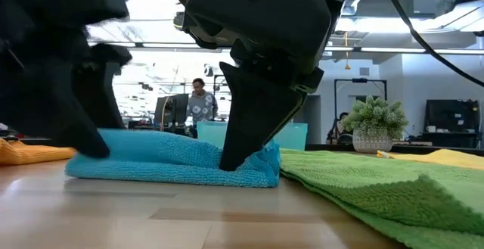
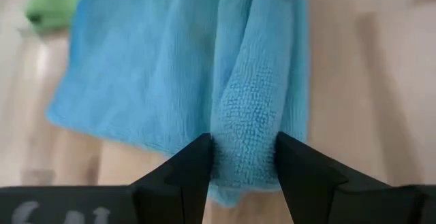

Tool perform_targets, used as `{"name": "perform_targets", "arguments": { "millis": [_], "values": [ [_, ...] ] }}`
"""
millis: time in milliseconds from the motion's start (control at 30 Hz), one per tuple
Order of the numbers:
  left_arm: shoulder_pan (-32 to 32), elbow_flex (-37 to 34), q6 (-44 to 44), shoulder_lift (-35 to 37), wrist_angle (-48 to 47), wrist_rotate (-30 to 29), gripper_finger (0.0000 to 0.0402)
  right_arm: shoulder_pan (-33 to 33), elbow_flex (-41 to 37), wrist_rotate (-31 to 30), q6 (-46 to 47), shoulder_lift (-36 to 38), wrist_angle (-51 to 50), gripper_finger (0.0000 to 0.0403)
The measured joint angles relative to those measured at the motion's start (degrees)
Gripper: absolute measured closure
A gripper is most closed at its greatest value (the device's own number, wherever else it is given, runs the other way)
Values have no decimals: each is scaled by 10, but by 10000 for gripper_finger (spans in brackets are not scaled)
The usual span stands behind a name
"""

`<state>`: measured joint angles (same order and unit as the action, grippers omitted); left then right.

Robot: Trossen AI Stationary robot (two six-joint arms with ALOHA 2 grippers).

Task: Roll microfiber towels into tight, uniform cylinder then place into a basket
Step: Roll the blue towel

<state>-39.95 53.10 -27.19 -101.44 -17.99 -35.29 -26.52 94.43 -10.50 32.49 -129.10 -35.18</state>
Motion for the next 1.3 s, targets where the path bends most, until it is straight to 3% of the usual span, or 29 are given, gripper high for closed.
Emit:
{"name": "perform_targets", "arguments": {
  "millis": [200,533,1000,1300],
  "values": [
    [-26,31,9,13,-21,-44,251,0,0,0,0,0,0,375],
    [-19,20,-8,11,-21,12,253,0,0,1,0,0,0,377],
    [36,10,10,10,-14,80,390,0,0,1,0,0,-1,375],
    [36,10,10,10,-13,85,399,0,0,1,-1,0,-1,382]
  ]
}}
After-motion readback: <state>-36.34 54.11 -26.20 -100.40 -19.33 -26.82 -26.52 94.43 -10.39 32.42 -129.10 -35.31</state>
